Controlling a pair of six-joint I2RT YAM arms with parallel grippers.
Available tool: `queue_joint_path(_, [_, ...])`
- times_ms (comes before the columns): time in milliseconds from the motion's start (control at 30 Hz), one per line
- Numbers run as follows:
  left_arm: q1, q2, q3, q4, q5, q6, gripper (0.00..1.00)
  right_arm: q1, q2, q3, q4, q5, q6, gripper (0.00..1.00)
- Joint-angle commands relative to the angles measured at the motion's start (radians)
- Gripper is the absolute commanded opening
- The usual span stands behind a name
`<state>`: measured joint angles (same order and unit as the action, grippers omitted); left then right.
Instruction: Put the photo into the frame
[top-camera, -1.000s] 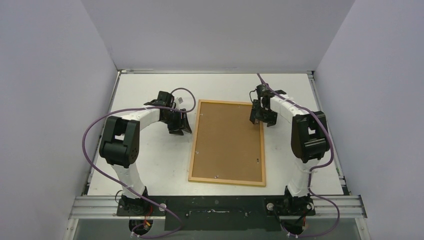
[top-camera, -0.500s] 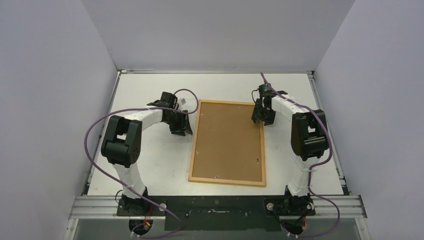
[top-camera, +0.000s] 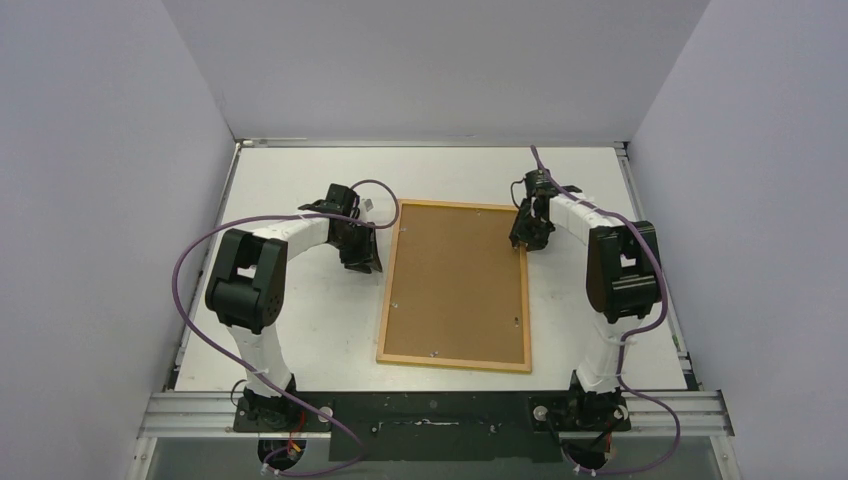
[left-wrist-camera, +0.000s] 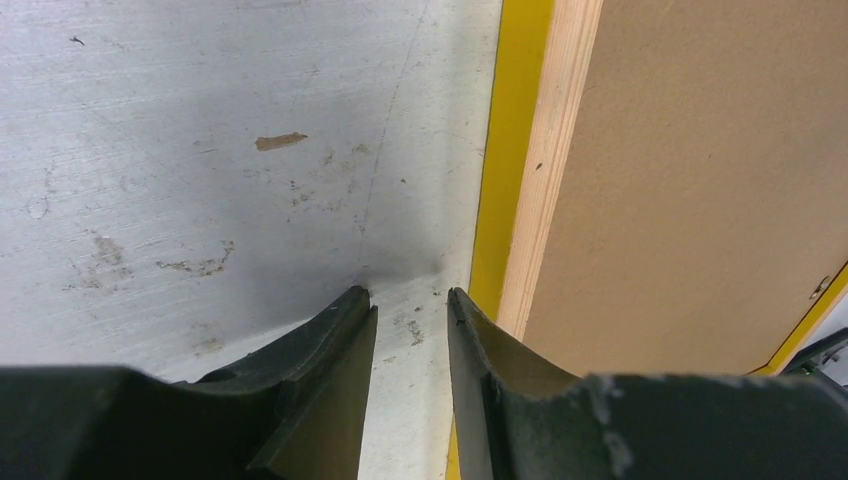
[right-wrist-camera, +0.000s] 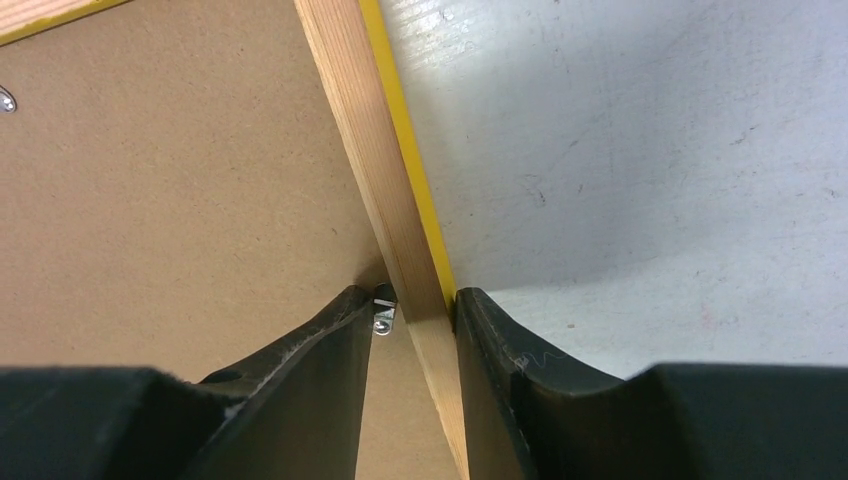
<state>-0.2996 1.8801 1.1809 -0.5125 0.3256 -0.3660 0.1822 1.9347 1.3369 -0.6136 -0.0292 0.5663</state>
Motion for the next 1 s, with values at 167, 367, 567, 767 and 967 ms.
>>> queue_joint_path(167, [-0.009, 0.053, 0.012, -0.015, -0.032, -0.009, 0.30, -0.017, -0.013, -0.071, 0.095, -0.081, 0.008, 0.23])
queue_joint_path(367, [-0.010, 0.059, 0.020, -0.012, -0.021, -0.011, 0.30, -0.021, -0.003, -0.077, 0.129, -0.157, -0.015, 0.18])
queue_joint_path(567, [-0.010, 0.056, 0.023, -0.009, -0.014, -0.028, 0.30, -0.025, 0.005, -0.085, 0.151, -0.219, -0.046, 0.04])
queue_joint_path(767, [-0.010, 0.054, 0.025, 0.005, -0.003, -0.050, 0.32, -0.026, 0.002, -0.073, 0.173, -0.247, -0.049, 0.00])
queue_joint_path(967, [-0.006, 0.055, 0.052, 0.006, -0.005, -0.060, 0.35, -0.026, -0.021, 0.019, 0.097, -0.181, -0.021, 0.29])
